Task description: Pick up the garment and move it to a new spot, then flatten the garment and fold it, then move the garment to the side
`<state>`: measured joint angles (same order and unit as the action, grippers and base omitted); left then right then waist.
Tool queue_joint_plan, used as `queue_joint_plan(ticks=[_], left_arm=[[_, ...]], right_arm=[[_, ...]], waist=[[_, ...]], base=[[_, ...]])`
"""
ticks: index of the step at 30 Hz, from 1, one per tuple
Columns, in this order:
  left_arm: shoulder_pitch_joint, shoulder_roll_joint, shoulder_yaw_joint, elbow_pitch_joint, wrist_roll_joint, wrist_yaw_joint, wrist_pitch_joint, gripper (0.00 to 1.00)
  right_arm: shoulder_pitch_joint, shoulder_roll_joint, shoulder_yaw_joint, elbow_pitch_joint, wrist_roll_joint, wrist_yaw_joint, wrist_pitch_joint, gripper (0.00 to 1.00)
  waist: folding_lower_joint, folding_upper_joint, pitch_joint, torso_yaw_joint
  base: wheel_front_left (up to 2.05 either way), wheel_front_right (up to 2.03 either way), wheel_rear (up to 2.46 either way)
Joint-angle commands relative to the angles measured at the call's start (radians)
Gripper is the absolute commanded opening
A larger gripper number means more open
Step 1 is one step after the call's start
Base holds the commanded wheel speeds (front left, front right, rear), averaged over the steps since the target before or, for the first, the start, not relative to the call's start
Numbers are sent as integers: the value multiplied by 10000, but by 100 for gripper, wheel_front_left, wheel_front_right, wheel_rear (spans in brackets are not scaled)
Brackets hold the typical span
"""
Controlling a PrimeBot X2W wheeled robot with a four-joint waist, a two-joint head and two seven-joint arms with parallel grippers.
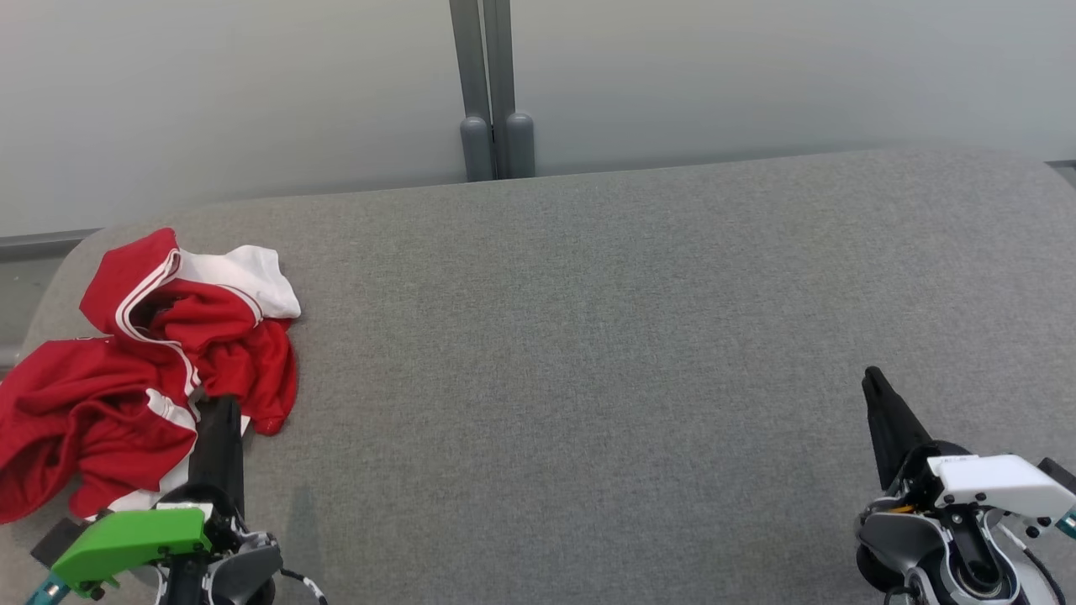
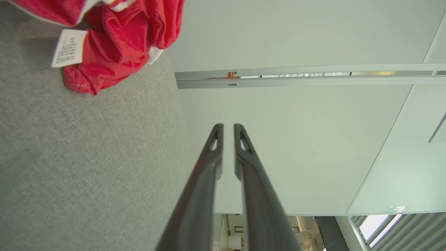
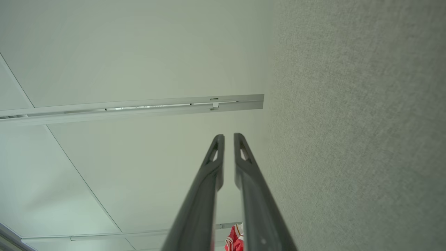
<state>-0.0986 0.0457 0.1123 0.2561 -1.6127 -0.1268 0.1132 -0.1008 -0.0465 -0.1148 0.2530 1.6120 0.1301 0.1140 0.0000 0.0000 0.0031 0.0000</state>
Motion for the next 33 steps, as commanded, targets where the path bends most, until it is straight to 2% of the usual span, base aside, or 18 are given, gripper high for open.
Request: queue_joint_plan(ticks=[1,10,16,24,33], left_arm=[[55,-10,-7,56,-1,2,-4,100],[144,-24,-277,-47,-9,1,-389,100],[112,-17,-381,-295,356,-3,-675,100],[93,-6,-478,-687,1330,-8,-1024,100],[114,5,-570,-978,3307,15,-1384,100]], right_arm=[[49,19,8,58,0,0,-4,100],[91,42,279,-27,92,1,-397,100],[16,33,509,-298,-57,1,-681,100],[-41,22,659,-759,-725,2,-1032,100],[-86,-6,935,-1271,-2571,3,-1393,100]], waist=[[0,0,1,0],[0,0,1,12],[0,0,-1,18],[0,0,9,28],[0,0,38,58]], base=[[0,0,0],[0,0,0],[0,0,0],[0,0,0],[0,0,0]])
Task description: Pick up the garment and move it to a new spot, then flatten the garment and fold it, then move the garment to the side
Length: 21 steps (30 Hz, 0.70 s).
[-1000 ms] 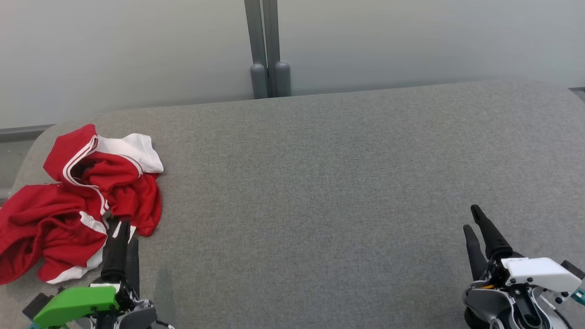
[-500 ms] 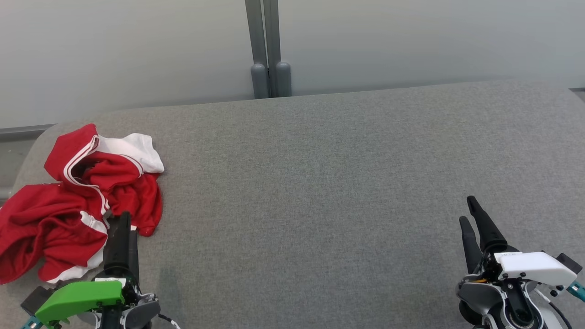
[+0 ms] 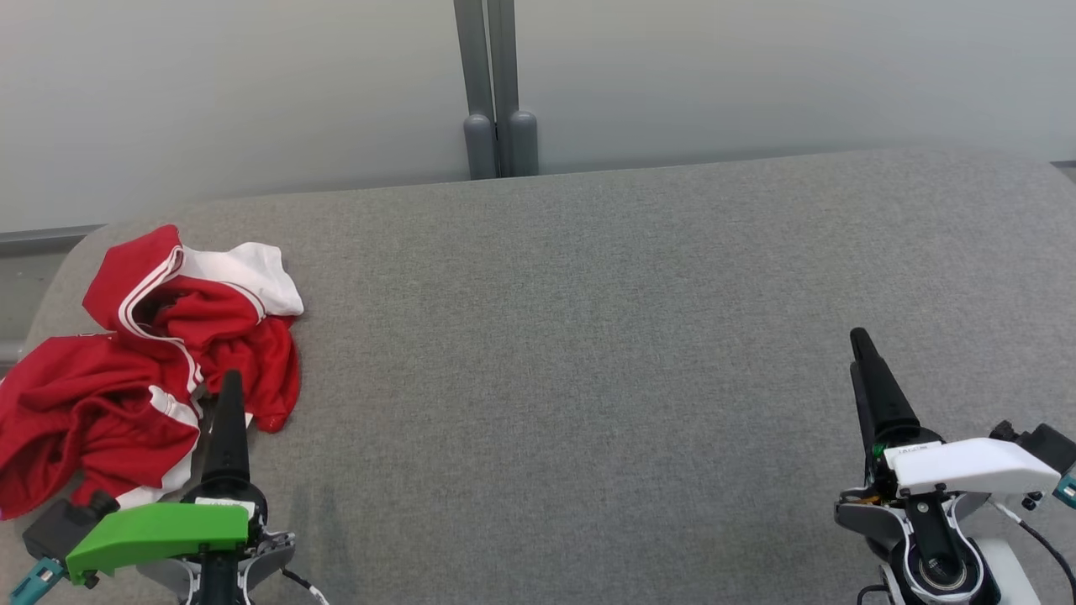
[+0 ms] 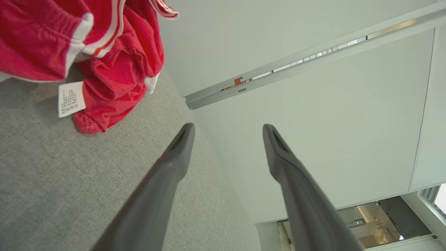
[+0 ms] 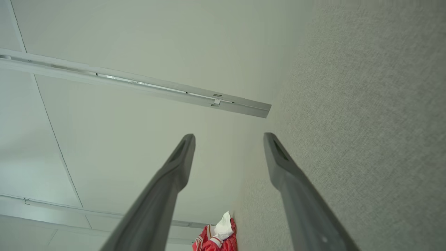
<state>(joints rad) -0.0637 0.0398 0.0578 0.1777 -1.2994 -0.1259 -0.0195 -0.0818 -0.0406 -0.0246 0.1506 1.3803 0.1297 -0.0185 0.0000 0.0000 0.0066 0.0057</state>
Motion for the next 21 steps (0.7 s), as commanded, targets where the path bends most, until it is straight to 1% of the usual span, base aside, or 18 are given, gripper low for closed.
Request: queue_joint_plan(ticks=[1,10,17,21], left_arm=[[-231,65,-53,-227,304,9,-101,100],[-250,76,-239,-444,2118,93,-417,100],[-243,83,-500,-583,4040,299,-658,100],[-221,87,-614,-604,4933,449,-777,100]], right_arm=[[-287,-81,62,-311,-586,7,-111,100],[-299,-118,328,-690,-2709,8,-426,100],[-257,-121,342,-715,-4458,8,-665,100],[-243,-129,406,-587,-5499,9,-790,100]], waist=[[0,0,9,4],[0,0,54,18],[0,0,105,29],[0,0,96,44]], base=[[0,0,0],[0,0,0],[0,0,0],[0,0,0]])
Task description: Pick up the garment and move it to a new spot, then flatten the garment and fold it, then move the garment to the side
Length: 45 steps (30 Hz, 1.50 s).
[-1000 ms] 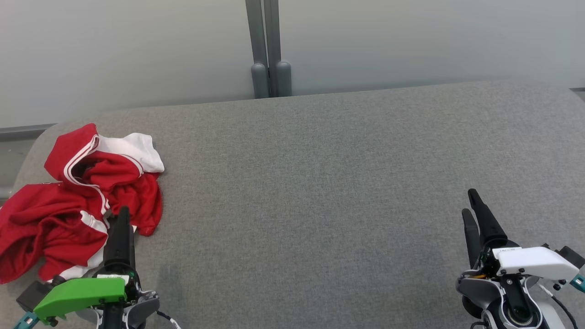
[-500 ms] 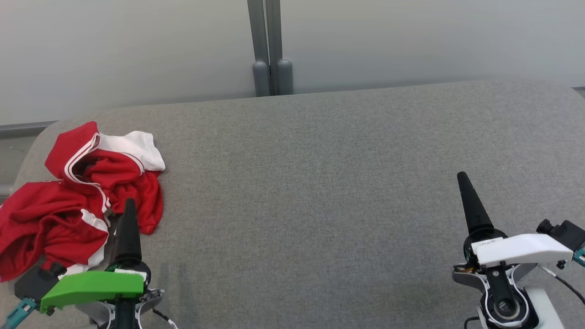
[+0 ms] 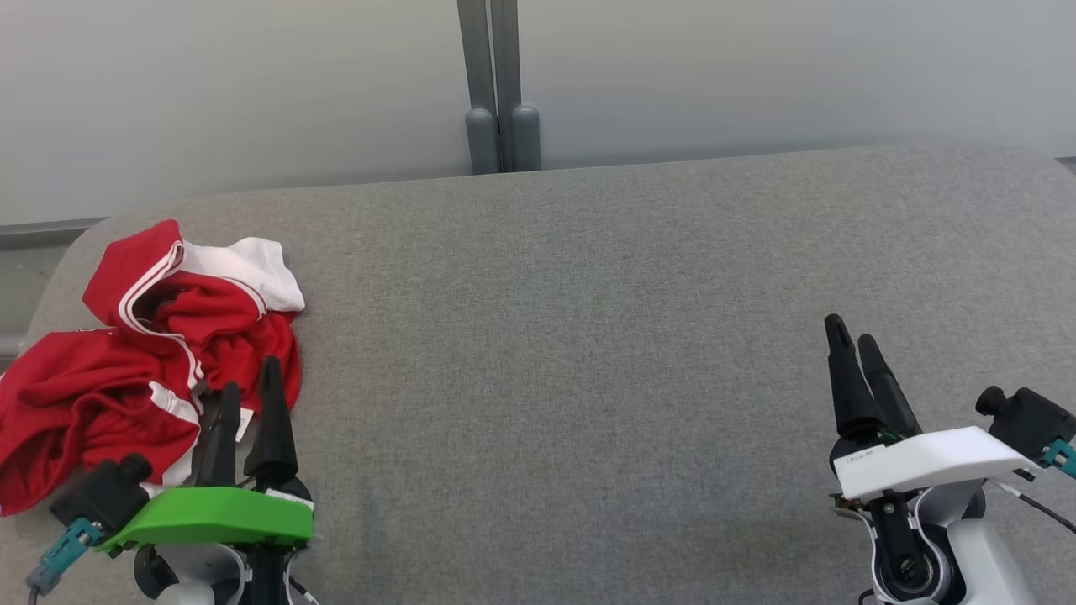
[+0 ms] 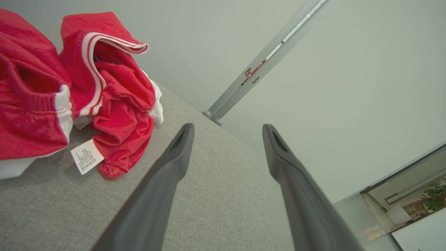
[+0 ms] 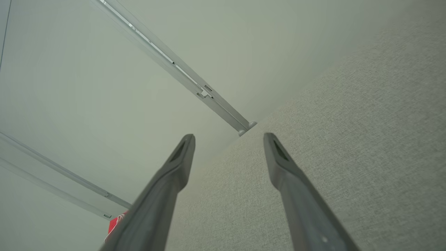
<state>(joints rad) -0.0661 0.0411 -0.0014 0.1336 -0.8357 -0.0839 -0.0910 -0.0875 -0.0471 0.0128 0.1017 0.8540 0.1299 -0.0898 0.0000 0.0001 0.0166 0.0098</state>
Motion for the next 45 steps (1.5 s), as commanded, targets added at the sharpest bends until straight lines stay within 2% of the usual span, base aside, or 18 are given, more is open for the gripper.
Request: queue_joint_plan(ticks=[1,15,45], left_arm=[[-186,74,-53,-151,477,66,-95,100],[-83,89,-508,-60,2341,418,-502,100],[-81,112,-860,-142,4829,599,-1210,100]], right_arm=[[-189,-64,61,-71,-440,7,-109,100],[-239,-69,306,210,-2946,8,-517,100],[-358,-54,797,-50,-5576,10,-1221,100]], waist=[[0,-1,-11,5],[0,-1,-87,84],[0,-1,-65,145]], base=[[0,0,0],[0,0,0],[0,0,0]])
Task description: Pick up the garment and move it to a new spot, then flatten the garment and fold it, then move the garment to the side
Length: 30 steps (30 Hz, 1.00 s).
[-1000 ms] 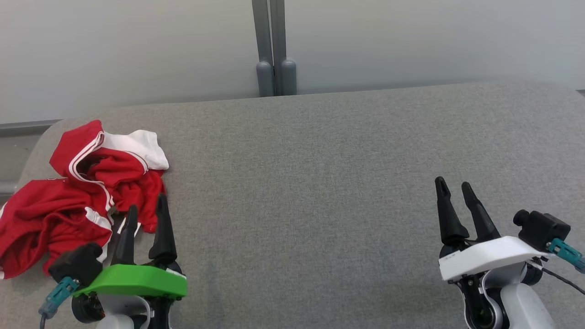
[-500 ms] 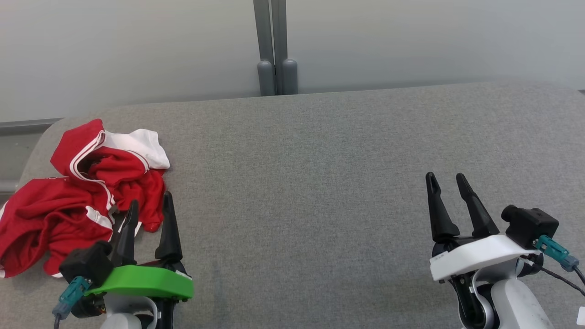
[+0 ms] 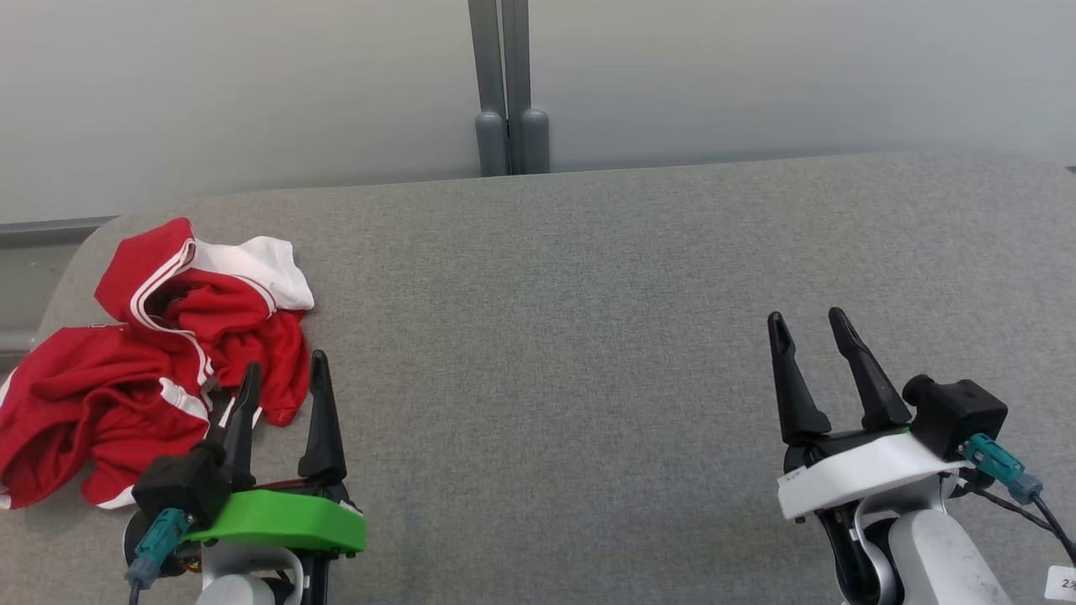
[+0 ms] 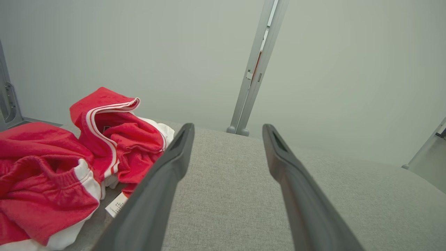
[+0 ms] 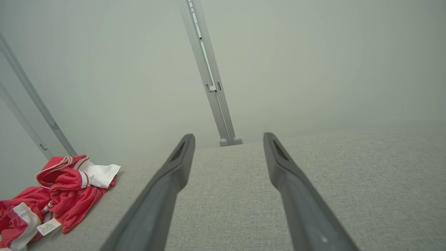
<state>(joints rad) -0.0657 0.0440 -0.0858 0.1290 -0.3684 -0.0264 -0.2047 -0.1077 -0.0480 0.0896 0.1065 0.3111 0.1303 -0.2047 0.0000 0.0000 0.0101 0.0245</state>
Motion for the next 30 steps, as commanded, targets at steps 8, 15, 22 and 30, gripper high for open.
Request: queue_joint_plan(ticks=[8,15,22,30], left_arm=[[-132,87,-116,-138,698,91,-228,100],[-137,89,-165,-157,1164,100,-367,100],[-165,91,-216,-161,1593,104,-487,100],[-200,96,-278,-177,2078,126,-640,100]], right_arm=[[-204,-44,103,-154,-700,6,-238,100],[-218,-43,136,-170,-1177,6,-387,100],[-259,-43,159,-190,-1605,7,-484,100],[-288,-46,238,-209,-2050,8,-630,100]], waist=[[0,0,21,7],[0,0,51,14],[0,0,154,21],[0,0,229,19]], base=[[0,0,0],[0,0,0],[0,0,0],[0,0,0]])
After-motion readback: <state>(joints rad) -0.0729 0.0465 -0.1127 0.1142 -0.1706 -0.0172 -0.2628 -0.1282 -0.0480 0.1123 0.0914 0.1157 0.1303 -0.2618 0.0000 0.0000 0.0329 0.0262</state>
